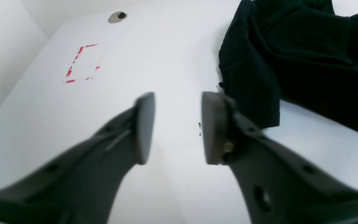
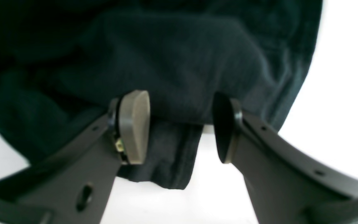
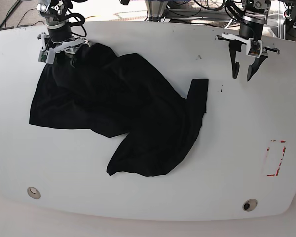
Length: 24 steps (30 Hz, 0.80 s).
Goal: Layout the t-shirt on the table in an organized manner, then fold the t-shirt properly
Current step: 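Close the right gripper on the t-shirt edge and lift slightly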
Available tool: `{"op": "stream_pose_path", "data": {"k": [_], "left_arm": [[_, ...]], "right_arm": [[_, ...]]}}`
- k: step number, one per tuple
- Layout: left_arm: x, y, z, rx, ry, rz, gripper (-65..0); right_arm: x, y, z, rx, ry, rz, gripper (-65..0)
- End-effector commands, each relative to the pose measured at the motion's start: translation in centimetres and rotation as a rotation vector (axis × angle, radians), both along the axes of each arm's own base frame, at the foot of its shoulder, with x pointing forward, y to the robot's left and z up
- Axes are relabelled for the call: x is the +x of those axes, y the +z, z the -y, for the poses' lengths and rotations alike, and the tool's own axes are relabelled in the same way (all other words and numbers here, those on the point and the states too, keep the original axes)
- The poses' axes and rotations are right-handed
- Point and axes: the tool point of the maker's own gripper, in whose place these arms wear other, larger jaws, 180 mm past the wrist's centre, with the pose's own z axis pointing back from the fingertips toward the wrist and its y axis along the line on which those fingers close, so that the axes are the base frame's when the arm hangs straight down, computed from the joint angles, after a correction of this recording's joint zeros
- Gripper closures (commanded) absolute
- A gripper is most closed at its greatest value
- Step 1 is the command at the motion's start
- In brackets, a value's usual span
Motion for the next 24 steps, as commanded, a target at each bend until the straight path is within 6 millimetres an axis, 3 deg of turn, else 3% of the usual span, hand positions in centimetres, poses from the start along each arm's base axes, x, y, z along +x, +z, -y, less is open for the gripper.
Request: {"op": "stream_pose_path", "data": {"k": [1, 3, 11, 24], "left_arm": [[0.5, 1.3, -0.1, 0.005, -0.002, 0.052, -31.8], [0.8, 1.5, 0.0, 0.004, -0.003, 0.059, -35.1], [0.9, 1.5, 0.0, 0.002, -0.003, 0.063, -35.1], [1.8, 2.2, 0.0, 0.002, -0.003, 0.095, -35.1]], "right_arm": [[0.1, 0.9, 0.2, 0.052, -0.012, 0.024, -31.9], [0.2, 1.2, 0.7, 0.086, -0.029, 0.03, -31.9], [-0.3, 1.6, 0.8, 0.257, -0.046, 0.028, -31.9], [-2.6, -0.8, 0.1, 0.425, -0.083, -0.072, -31.9]]}}
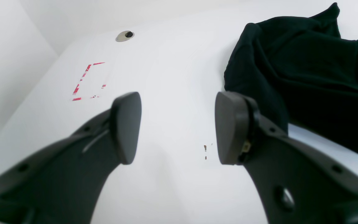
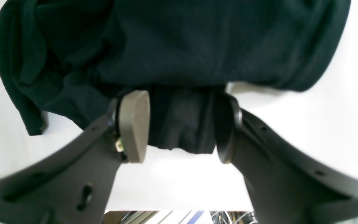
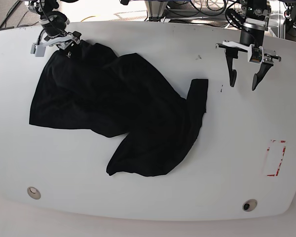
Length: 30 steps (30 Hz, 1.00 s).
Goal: Layout the t-shirt on the table in an organized manner, then fold the t-shirt properly
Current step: 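Close the right gripper on the t-shirt edge and lift slightly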
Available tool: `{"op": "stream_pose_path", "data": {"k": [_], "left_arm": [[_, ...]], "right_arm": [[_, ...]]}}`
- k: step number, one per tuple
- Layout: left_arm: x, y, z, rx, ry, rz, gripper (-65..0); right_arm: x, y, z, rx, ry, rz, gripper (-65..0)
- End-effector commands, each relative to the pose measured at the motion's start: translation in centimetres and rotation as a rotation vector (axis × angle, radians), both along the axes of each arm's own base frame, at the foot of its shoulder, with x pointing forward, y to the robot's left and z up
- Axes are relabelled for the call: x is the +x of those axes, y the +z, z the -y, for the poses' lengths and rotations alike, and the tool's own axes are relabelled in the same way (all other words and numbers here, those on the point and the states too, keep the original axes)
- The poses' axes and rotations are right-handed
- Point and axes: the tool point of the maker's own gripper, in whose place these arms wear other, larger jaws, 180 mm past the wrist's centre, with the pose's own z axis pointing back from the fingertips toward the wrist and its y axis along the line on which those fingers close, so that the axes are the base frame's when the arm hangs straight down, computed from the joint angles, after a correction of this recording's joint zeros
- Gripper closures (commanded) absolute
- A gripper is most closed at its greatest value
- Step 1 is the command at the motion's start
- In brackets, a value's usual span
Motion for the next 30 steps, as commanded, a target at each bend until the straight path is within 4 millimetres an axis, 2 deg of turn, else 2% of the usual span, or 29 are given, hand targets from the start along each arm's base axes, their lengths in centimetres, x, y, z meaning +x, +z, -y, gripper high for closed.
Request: {"op": "stream_pose_path", "data": {"k": [1, 11, 18, 23, 30], "left_arm": [[0.1, 1.0, 0.0, 0.002, -0.004, 0.036, -35.3], [0.1, 1.0, 0.0, 0.002, -0.004, 0.034, -35.6], [0.1, 1.0, 0.0, 0.002, -0.004, 0.036, -35.6], [0.1, 1.0, 0.0, 0.001, -0.005, 0.035, -35.6], [0.1, 1.0, 0.0, 0.001, -0.005, 0.035, -35.6]], "right_arm": [[-0.5, -0.1, 0.1, 0.032, -0.01, -0.002, -31.9], [-1.4, -1.8, 0.2, 0.065, -0.031, -0.045, -31.9], [-1.4, -2.0, 0.1, 0.069, -0.023, -0.049, -31.9], [-1.4, -2.3, -1.4, 0.092, 0.01, -0.057, -31.9], [-1.3, -2.3, -1.6, 0.096, 0.015, -0.056, -31.9]]}}
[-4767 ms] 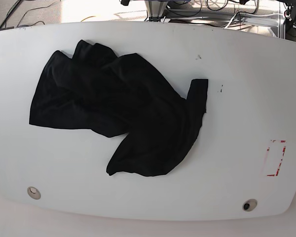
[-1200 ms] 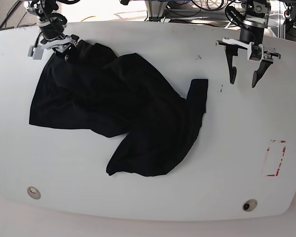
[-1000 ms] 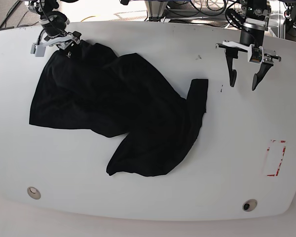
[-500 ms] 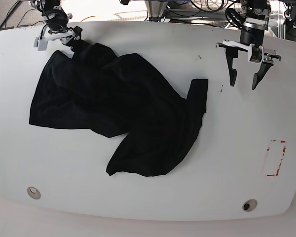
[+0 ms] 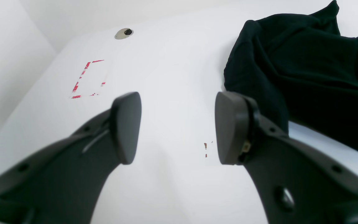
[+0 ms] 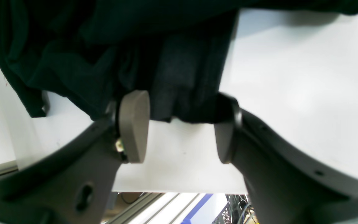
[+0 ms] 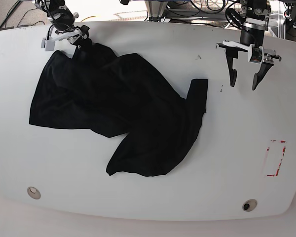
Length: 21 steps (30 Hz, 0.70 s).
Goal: Layout the t-shirt on the table in an organized manner, then fold the t-shirt properly
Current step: 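Close the right gripper on the t-shirt edge and lift slightly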
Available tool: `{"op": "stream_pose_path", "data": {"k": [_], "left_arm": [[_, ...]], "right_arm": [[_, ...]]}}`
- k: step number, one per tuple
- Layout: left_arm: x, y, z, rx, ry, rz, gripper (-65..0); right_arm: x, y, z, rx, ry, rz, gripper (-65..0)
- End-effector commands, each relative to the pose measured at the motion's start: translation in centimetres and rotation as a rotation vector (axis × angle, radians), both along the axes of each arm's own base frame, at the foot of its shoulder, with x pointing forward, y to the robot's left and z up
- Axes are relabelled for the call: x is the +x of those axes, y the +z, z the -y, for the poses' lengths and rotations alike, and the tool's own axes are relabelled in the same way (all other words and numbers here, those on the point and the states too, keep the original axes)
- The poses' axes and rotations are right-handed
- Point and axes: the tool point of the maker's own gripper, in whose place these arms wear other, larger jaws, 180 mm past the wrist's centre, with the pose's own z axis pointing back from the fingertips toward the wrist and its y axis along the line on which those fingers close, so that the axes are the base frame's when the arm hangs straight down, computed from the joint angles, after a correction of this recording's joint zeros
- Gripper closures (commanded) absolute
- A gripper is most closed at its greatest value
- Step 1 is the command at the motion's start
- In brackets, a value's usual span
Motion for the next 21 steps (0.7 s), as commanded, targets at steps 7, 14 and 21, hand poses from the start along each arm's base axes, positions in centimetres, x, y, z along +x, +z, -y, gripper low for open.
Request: {"op": "stream_pose_path", "data": {"k": [7, 14, 21], "left_arm": [[0.0, 0.9, 0.0, 0.001, -0.005, 0.034, -35.6], [0.0, 0.9, 0.0, 0.001, -0.005, 0.034, -35.6], [0.0, 0.9, 0.0, 0.003, -0.005, 0.035, -35.6]], "right_arm": [[0.4, 0.0, 0.8, -0.007, -0.015, 0.017, -31.9], [-0.4, -1.9, 1.2, 0.013, -0.043, -0.035, -31.9], [-0.3, -1.9, 1.1, 0.017, -0.042, -0.03, -31.9]]}}
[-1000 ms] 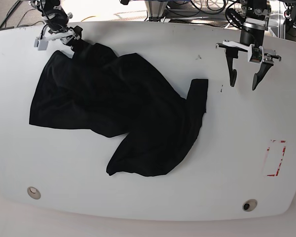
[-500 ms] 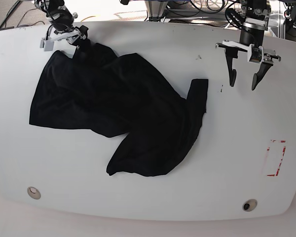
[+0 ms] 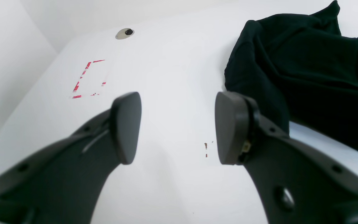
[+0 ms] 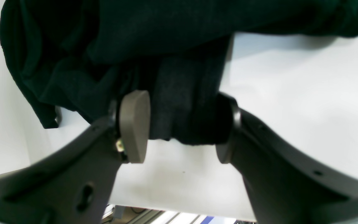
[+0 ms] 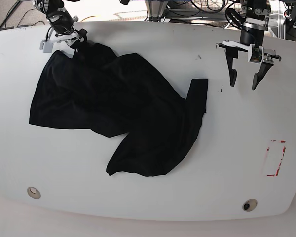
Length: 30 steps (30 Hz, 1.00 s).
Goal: Layout the t-shirt on the table in an organized manner, then fold the t-shirt properly
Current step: 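Close the right gripper on the t-shirt edge and lift slightly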
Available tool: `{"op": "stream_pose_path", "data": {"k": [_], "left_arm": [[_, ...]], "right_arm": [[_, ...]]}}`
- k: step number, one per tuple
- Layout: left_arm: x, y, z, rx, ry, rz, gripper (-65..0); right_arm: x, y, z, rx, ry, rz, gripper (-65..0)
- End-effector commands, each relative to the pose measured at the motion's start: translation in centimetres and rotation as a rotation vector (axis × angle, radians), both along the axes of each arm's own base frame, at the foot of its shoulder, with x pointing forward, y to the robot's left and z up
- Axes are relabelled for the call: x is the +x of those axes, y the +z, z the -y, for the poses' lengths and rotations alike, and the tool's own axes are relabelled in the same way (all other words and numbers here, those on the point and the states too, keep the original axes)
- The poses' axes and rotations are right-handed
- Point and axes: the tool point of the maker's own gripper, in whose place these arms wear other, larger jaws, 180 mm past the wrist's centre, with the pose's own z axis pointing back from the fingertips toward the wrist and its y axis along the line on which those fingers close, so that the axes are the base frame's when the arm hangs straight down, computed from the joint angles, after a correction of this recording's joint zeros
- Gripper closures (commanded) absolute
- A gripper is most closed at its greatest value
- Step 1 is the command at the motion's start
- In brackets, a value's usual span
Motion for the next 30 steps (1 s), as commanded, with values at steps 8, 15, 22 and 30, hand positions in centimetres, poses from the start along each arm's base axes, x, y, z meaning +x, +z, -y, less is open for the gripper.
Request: {"op": "stream_pose_path", "data": {"k": [8, 15, 22, 30], "left_arm": [[0.1, 1.0, -0.1, 0.004, -0.004, 0.035, -35.6], [0.1, 1.0, -0.1, 0.004, -0.004, 0.035, -35.6], [0.1, 1.0, -0.1, 0.004, -0.004, 0.035, -35.3], [0.2, 1.0, 0.0, -0.003, -0.005, 0.037, -35.1]], "right_arm": [[-0.7, -0.8, -2.0, 0.021, 0.058, -0.049, -31.4], [-0.6, -0.9, -2.4, 0.027, 0.064, -0.046, -29.8], [0.1, -0.7, -2.3, 0.023, 0.068, -0.032, 0.0], [0.7, -0.1, -2.2, 0.012, 0.074, -0.012, 0.0]]}}
